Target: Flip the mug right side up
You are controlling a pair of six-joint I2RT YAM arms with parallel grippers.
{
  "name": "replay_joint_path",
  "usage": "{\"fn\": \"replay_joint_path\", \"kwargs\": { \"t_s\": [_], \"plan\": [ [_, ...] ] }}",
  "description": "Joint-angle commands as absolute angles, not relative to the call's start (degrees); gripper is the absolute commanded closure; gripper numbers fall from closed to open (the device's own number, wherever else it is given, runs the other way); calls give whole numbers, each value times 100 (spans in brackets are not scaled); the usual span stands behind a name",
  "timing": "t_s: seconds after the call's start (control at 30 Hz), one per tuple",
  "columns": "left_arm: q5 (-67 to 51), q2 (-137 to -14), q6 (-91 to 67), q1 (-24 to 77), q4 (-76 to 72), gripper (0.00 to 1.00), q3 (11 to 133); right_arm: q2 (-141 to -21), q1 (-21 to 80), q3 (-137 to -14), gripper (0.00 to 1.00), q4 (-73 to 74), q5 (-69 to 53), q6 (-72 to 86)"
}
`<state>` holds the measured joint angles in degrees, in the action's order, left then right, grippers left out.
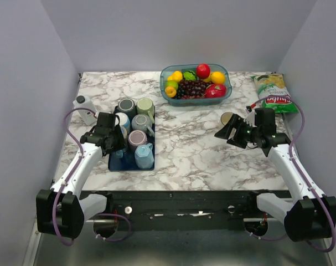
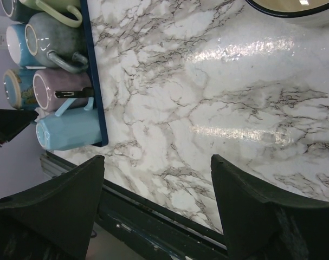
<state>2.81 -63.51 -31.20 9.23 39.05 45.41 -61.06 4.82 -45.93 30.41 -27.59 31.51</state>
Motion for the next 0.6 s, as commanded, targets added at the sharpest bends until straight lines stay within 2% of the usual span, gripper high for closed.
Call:
{"fn": "replay_joint_path", "kwargs": {
  "t_s": [0.0, 0.1, 0.2, 0.23, 0.3, 0.33, 0.4, 0.43, 0.57],
  "plan": [
    [773, -6609, -3269, 1186, 3884, 47, 4588, -6038, 501, -4509, 14, 2971, -2839, 3173],
    [957, -6715, -3331, 1318, 3894, 48, 4658, -6056, 492, -4500, 14, 2953, -2830, 3164],
    [1116, -6803, -3375, 1354, 3902, 55, 4693, -6064, 501, -4500, 14, 2944, -2830, 3173],
    [1134, -6820, -3366, 1354, 3911, 61, 4702, -6064, 492, -4500, 14, 2944, -2830, 3173],
    [1186, -6829, -3375, 1354, 3920, 68, 4728, -6064, 501, -4491, 15, 2944, -2830, 3173],
    [1213, -6838, -3384, 1354, 3929, 76, 4737, -6064, 492, -4491, 15, 2944, -2830, 3173],
    [1283, -6855, -3401, 1354, 3955, 86, 4764, -6073, 492, -4491, 15, 2944, -2830, 3173],
    [1292, -6864, -3401, 1354, 3946, 99, 4781, -6082, 492, -4491, 15, 2944, -2830, 3173],
    [1371, -6847, -3428, 1362, 4139, 100, 4912, -6065, 492, -4482, 15, 2918, -2848, 3129]
  ]
}}
